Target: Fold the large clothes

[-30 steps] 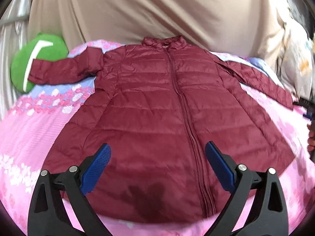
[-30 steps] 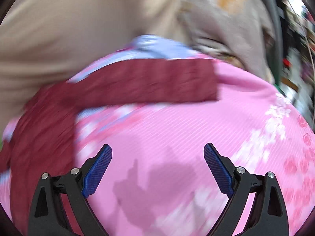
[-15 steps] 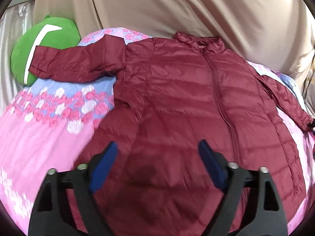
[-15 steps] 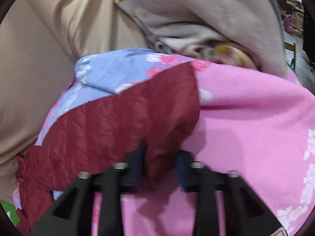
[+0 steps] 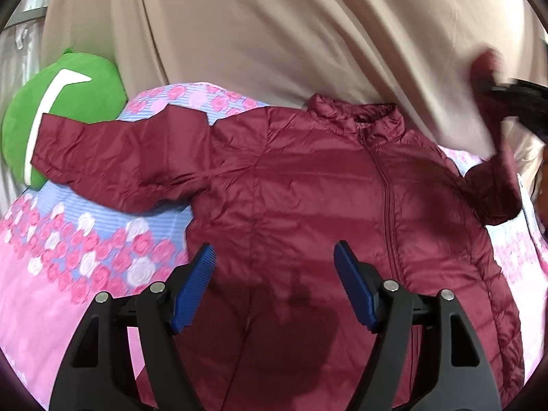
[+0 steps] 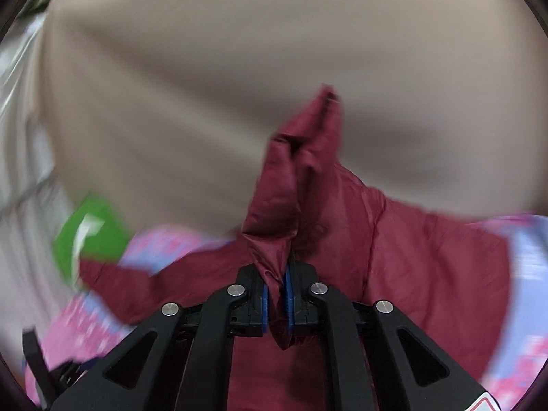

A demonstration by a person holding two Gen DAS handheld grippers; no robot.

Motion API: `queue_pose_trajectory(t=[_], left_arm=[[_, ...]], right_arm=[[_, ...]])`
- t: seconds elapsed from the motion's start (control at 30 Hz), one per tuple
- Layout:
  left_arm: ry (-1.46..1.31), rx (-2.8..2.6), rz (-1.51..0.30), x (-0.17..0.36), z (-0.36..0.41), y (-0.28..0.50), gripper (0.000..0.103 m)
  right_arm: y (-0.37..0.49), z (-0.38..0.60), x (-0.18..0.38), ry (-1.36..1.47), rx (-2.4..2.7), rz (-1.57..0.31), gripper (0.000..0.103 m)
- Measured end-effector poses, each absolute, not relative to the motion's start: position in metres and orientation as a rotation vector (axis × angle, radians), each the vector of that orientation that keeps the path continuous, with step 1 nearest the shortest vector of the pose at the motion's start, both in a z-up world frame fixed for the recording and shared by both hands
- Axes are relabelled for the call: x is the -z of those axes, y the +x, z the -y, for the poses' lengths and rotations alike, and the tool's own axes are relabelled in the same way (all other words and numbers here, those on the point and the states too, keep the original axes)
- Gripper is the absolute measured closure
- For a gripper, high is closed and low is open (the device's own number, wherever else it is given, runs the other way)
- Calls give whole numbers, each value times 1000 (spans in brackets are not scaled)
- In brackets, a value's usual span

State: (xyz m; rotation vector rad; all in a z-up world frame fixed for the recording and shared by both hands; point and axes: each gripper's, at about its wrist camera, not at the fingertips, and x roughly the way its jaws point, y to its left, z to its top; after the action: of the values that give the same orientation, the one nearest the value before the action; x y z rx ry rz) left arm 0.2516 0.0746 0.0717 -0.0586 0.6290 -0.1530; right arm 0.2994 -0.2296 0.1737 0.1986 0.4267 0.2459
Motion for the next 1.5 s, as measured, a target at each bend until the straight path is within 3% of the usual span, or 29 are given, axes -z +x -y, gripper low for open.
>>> queue_pose_trajectory(t=[0.17, 0.27, 0.37, 0.43, 0.5, 0.63, 0.73, 0.8, 1.03, 1.13, 1.2, 1.23, 1.27, 1.4, 1.5], left_arm=[[-107, 178, -668, -60, -77, 277, 33], [-156, 201, -708, -47, -83, 297, 32], [-186, 226, -738, -39, -83, 314, 32], [-194, 247, -754, -36, -79, 325, 31], [-200, 281, -773, -33, -70, 340, 21], [-228, 290, -851, -21, -54, 373, 24], [-253, 305, -874, -18, -50, 388, 57], [-260, 331, -873, -23, -49, 395, 95], [-193, 277, -695, -72, -61, 405, 100], [-177, 209, -680, -70, -67, 419, 101], [-130, 170, -720, -51, -62, 430, 101], [-112, 161, -739, -44, -61, 433, 101], [-92, 154, -753, -34, -57, 435, 101], [-32, 131, -729, -26, -42, 431, 101], [3, 132, -727, -21, -30, 428, 100]], right_arm=[[335, 106, -90, 80, -416, -655, 76], [325, 93, -64, 53, -452, -700, 73], [302, 124, -78, 92, -435, -632, 48], [285, 167, -94, 130, -369, -560, 43], [276, 215, -105, 137, -240, -513, 42], [272, 313, -104, 225, 14, -525, 40], [275, 378, -91, 341, 128, -557, 40], [280, 406, -80, 380, 189, -587, 40], [306, 406, -58, 405, 171, -619, 40], [328, 399, -50, 408, 158, -654, 40], [344, 390, -39, 399, 152, -698, 46], [347, 388, -36, 398, 146, -710, 73], [351, 382, -37, 404, 111, -705, 87], [326, 374, -62, 360, 126, -549, 94], [350, 372, -31, 263, 205, -700, 95]])
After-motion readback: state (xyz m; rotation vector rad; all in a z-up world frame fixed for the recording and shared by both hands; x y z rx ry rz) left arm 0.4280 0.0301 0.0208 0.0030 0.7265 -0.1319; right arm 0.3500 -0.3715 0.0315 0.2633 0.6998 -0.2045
